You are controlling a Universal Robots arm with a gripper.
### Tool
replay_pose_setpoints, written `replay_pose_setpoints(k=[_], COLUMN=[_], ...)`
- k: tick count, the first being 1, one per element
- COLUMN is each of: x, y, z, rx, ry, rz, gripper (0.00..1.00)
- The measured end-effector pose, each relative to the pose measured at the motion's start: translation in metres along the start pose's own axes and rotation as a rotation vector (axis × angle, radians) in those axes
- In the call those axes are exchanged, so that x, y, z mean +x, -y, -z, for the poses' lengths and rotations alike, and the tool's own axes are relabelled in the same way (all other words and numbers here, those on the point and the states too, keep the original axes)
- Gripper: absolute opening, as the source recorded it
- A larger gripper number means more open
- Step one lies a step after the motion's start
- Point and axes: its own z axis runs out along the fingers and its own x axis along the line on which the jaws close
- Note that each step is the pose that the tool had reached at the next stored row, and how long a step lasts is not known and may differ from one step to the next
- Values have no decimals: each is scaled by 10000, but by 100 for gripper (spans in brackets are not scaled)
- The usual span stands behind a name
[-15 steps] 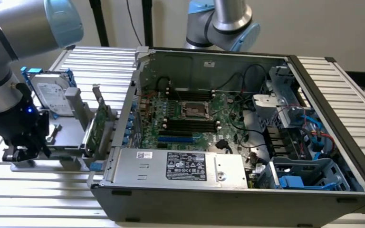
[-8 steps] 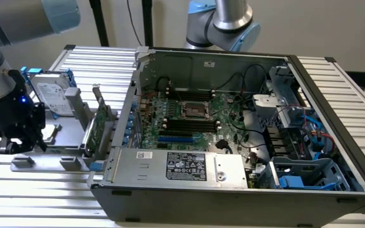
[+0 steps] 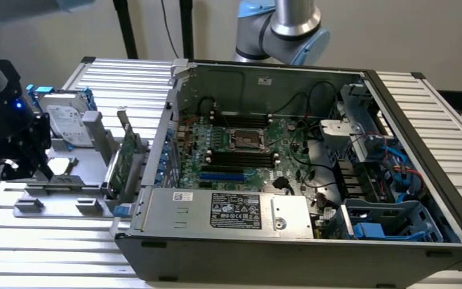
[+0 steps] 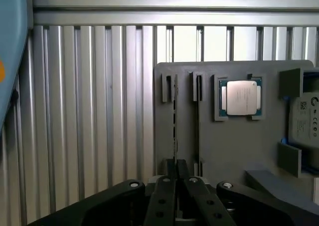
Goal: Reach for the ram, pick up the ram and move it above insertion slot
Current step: 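Pick up the ram and move it above insertion slot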
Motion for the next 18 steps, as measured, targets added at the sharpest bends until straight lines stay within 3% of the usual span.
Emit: replay_pose_setpoints(k=[18], x=[-18], y=[444], z=[769], rx=[-23], ry=[267], rz=[287], gripper=[13])
